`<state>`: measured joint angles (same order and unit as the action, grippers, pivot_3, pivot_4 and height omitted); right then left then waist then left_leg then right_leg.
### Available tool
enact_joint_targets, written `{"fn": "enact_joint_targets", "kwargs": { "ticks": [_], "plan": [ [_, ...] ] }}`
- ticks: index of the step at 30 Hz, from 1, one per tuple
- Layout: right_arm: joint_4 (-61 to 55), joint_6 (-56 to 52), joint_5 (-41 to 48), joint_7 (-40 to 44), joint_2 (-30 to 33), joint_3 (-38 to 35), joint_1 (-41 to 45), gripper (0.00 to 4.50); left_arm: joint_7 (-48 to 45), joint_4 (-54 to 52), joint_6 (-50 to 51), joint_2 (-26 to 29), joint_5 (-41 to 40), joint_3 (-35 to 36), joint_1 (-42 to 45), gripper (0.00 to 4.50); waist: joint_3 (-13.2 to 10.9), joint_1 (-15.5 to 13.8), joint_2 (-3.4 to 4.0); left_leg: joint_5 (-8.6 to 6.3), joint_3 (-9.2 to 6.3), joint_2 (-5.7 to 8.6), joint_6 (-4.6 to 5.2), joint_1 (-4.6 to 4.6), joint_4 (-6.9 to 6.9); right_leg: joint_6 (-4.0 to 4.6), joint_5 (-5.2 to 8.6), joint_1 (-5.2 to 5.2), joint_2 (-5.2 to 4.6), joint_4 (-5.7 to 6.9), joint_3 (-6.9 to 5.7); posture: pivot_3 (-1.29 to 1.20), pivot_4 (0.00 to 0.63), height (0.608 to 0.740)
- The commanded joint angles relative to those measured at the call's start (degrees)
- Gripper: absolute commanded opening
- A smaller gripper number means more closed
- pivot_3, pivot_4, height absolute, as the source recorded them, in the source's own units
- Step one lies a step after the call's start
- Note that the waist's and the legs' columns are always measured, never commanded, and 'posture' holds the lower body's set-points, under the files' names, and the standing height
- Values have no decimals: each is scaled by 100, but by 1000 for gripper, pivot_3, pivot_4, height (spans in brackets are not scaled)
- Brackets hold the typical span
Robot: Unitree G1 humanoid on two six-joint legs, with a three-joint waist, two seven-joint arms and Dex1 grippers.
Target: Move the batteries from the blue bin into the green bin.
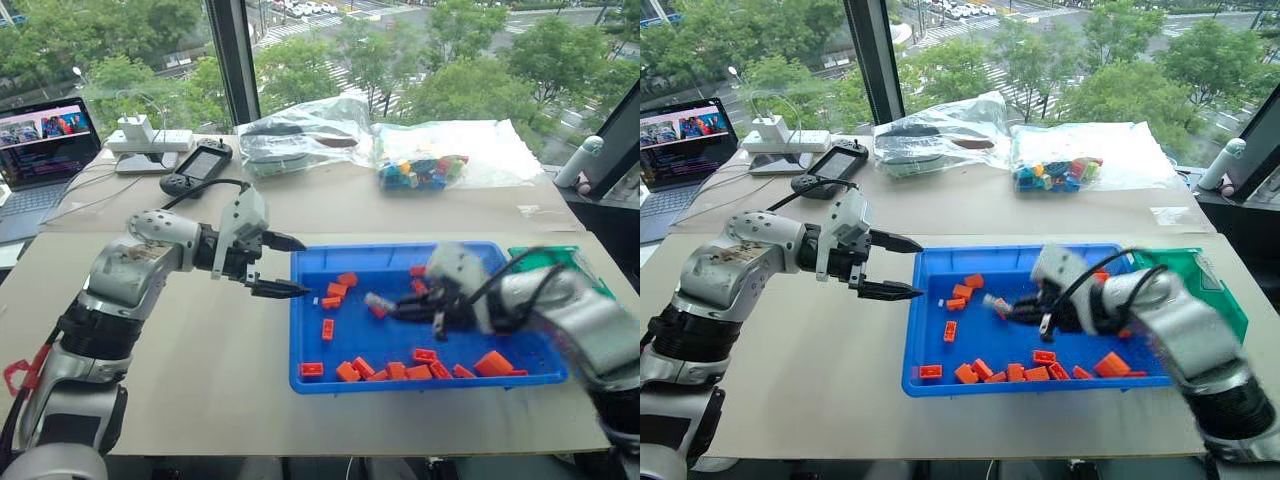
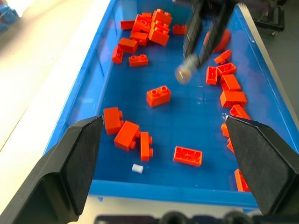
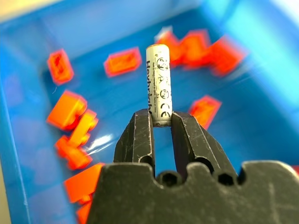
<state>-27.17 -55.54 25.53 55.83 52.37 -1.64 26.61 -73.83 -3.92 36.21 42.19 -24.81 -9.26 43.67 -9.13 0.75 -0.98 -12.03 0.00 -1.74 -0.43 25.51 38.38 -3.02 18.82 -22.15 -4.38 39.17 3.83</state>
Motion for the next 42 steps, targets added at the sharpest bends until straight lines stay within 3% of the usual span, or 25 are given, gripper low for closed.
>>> {"fn": "enact_joint_targets", "kwargs": {
  "ticks": [1, 9, 17, 19, 26, 29, 34, 36, 42],
  "plan": [
    [535, 12, -399, -559, 528, -1051, -150, 232, -79, -8, -125, -54, -16, 8, 137, 4500, 0, -23, -1, 0, 3, 2, 0, 0, 0, 0, 0, 0, -1, 0, 0, 0, 150, 732],
    [1572, 31, -1291, -1188, 1639, -2177, -1139, 232, -55, 303, -303, -400, 37, -30, 404, 4500, 0, -53, -1, 0, 32, 4, 0, 2, -1, 0, 0, -1, -4, -7, 5, 0, 150, 732],
    [1699, 244, -1437, -1325, 1441, -2290, -1948, 232, 39, 540, -591, -495, 308, -59, 486, 4500, 1, 52, 2, 0, 33, 2, 0, -4, -5, 0, 0, -2, 4, -3, 15, 0, 150, 732],
    [1797, 445, -1577, -1363, 1499, -2196, -2049, 1237, 120, 579, -675, -557, 339, 9, 499, 4500, 1, 35, 2, 0, 34, 3, 0, -4, -5, 0, 0, -2, 2, -3, 15, 0, 150, 732],
    [1876, 659, -1502, -1217, 1649, -2404, -1850, 3456, 293, 544, -743, -583, 400, 86, 452, 4500, 1, 7, 2, 0, 35, 4, 0, -2, -4, 0, 0, -1, -1, -6, 14, 0, 150, 732],
    [1789, 1347, -1412, -1114, 1451, -2785, -1825, 4392, 623, 486, -882, -681, 426, 278, 368, 4500, 1, 5, 2, 0, 34, 4, 0, -2, -4, 0, 0, 0, -1, -6, 14, 0, 150, 732],
    [1152, 2027, -795, -934, 411, -3749, -2255, 4472, 1348, 470, -834, -840, 351, 802, 63, 4500, 2, -2, -1, 0, 28, 2, 0, -3, -6, 0, 0, 8, 2, -9, 10, 0, 150, 732],
    [852, 1424, -40, -619, 13, -4154, -2502, 4472, 1677, 528, -1040, -832, 544, 955, -200, 4500, 2, -3, -1, 0, 23, 0, 0, -4, -6, 0, 0, 10, 2, -8, 8, 0, 150, 732],
    [545, 1706, -47, -735, -401, -4447, -3264, 4472, 2177, 198, -1218, -811, 527, 1370, -1231, 4500, 3, -4, 0, 0, 15, 3, -1, -7, -6, 0, 0, 11, -4, 0, 11, 0, 150, 732]
  ]
}}
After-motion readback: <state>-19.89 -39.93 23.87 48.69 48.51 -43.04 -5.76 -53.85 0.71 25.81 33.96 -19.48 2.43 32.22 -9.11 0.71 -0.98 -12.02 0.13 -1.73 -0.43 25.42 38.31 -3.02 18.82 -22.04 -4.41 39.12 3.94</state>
